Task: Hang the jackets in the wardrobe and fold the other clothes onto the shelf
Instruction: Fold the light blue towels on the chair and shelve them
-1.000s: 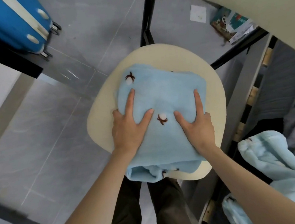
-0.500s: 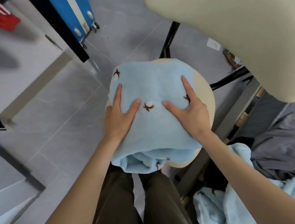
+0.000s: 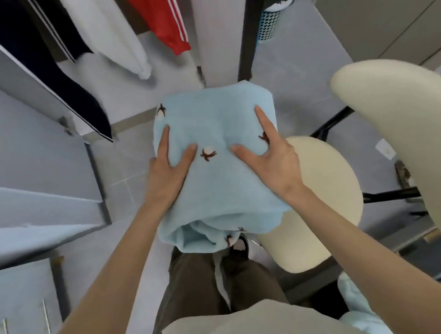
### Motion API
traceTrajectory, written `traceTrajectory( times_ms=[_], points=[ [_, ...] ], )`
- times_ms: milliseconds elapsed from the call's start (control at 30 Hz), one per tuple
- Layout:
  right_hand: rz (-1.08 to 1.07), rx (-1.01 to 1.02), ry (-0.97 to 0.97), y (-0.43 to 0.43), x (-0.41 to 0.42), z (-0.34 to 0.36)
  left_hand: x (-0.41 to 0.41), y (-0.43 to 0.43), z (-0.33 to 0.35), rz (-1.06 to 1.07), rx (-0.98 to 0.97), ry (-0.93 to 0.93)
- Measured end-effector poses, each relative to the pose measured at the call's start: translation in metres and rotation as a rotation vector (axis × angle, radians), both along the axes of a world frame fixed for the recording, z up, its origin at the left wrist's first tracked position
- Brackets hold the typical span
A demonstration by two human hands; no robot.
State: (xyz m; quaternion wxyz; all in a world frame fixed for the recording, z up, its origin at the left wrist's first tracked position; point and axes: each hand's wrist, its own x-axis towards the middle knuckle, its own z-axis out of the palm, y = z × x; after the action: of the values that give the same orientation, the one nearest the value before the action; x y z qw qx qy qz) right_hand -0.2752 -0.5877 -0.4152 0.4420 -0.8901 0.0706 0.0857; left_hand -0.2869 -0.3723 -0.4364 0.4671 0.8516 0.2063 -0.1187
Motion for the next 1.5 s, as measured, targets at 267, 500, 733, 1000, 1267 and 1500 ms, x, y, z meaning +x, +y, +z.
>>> traceTrajectory(
  times_ms=[267, 500, 733, 1000, 1267, 1500],
  points=[
    [0.198, 0.041, -0.181, 0.113, 0.067, 0.087, 0.033, 0.11, 0.09, 0.176, 0.014, -0.198],
    [0.214, 0.101, -0.439, 0.197, 0.14, 0.213, 0.105, 0.199, 0.224, 0.156, 0.06, -0.464],
    [0.213, 0.142, -0.694, 0.243, 0.195, 0.356, 0.164, 0.25, 0.367, 0.113, 0.048, -0.738],
    [0.226, 0.189, -0.91, 0.276, 0.262, 0.488, 0.233, 0.288, 0.498, 0.063, 0.087, -0.95],
    [0.278, 0.2, -0.995, 0.294, 0.371, 0.558, 0.332, 0.307, 0.57, 0.079, 0.183, -1.026],
    [0.293, 0.143, -0.999, 0.301, 0.495, 0.612, 0.442, 0.314, 0.619, 0.116, 0.156, -0.984]
  ],
)
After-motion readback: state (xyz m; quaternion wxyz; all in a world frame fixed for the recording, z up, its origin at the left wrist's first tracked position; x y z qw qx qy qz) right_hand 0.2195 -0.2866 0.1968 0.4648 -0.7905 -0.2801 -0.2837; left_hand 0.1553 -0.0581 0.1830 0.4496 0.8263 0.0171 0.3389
